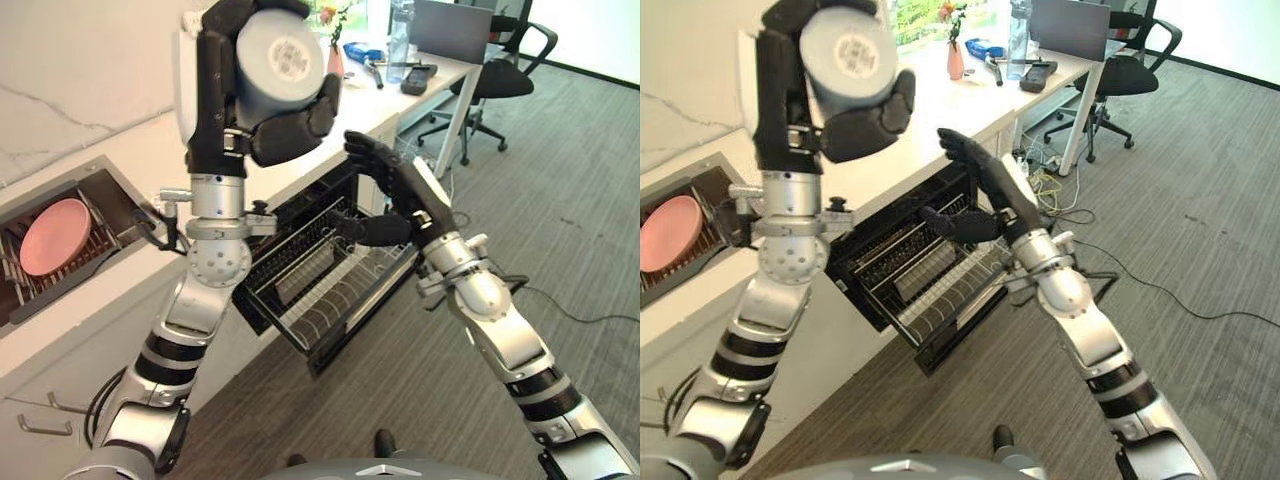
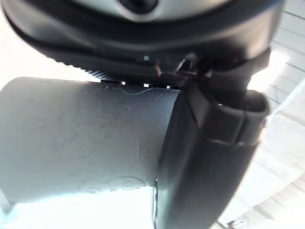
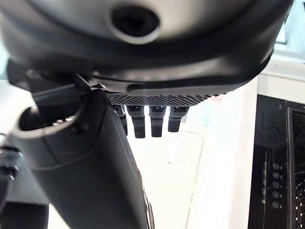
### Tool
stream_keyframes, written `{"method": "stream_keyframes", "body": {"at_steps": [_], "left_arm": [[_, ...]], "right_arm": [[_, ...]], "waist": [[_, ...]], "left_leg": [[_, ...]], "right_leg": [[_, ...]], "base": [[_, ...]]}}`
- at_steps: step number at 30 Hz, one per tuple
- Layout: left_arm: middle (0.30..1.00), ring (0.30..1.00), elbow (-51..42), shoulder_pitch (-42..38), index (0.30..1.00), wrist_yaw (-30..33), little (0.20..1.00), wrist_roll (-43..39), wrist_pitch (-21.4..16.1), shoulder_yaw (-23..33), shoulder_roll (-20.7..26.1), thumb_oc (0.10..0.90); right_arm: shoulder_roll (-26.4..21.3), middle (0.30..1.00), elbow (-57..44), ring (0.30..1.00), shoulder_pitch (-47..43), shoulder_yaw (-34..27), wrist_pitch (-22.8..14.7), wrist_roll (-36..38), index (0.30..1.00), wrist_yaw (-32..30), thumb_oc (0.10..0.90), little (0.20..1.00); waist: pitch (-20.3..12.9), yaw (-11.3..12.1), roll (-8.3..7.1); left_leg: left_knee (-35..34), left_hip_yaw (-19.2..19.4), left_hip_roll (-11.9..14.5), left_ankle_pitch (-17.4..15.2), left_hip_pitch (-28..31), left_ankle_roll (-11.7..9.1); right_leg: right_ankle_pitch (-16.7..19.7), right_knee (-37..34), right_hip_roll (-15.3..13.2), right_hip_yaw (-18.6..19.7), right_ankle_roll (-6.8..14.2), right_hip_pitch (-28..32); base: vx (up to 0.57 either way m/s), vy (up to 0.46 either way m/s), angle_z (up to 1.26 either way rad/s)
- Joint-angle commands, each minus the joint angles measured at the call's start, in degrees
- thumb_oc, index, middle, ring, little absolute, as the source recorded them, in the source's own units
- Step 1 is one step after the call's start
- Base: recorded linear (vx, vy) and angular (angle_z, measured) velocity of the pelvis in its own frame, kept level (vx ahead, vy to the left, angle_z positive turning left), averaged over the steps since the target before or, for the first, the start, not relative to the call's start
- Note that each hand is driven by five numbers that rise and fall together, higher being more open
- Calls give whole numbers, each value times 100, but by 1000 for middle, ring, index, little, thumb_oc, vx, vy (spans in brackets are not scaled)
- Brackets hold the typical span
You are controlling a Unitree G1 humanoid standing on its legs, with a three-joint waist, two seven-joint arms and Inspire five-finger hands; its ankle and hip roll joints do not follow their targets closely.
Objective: Place the dishes in the dishwasher.
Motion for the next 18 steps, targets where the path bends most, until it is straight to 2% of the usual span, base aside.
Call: {"method": "stream_keyframes", "body": {"at_steps": [1,5,9,14,18], "left_arm": [[300,300,-200,-554,300,289,300,50,-344,38,206,400],[300,300,-84,-630,300,271,300,-173,-410,-420,-56,400],[300,300,-103,-604,300,296,300,-214,-416,-579,-165,400],[300,300,-118,-573,300,309,300,-228,-402,-691,-217,400],[300,300,-85,-451,300,342,300,156,-388,-814,-105,400]], "right_arm": [[389,900,-453,900,-682,-126,-503,321,900,-346,800,900],[530,900,-344,900,-1169,74,-527,96,900,-602,800,900],[647,900,-325,900,-1203,42,-537,-38,900,-810,800,900],[754,900,-365,900,-1165,-9,-583,-42,900,-990,800,900],[822,900,-538,900,-1181,-55,-652,67,900,-1243,800,900]], "waist": [[-386,-5,-456],[-382,-32,-369],[-379,-41,-338],[-379,-43,-325],[-388,-46,-328]], "left_leg": [[16,-22,361,-161,161,-436],[16,-51,396,-137,163,-455],[16,-78,405,-139,171,-456],[16,-89,417,-139,179,-456],[16,-99,424,-149,200,-460]], "right_leg": [[-571,58,-486,75,639,332],[-591,58,-478,42,613,346],[-590,58,-473,36,594,360],[-595,58,-471,20,587,374],[-603,58,-457,-2,585,403]], "base": [[5,-45,0],[-3,-37,1],[0,0,0],[0,0,0],[0,0,0]]}}
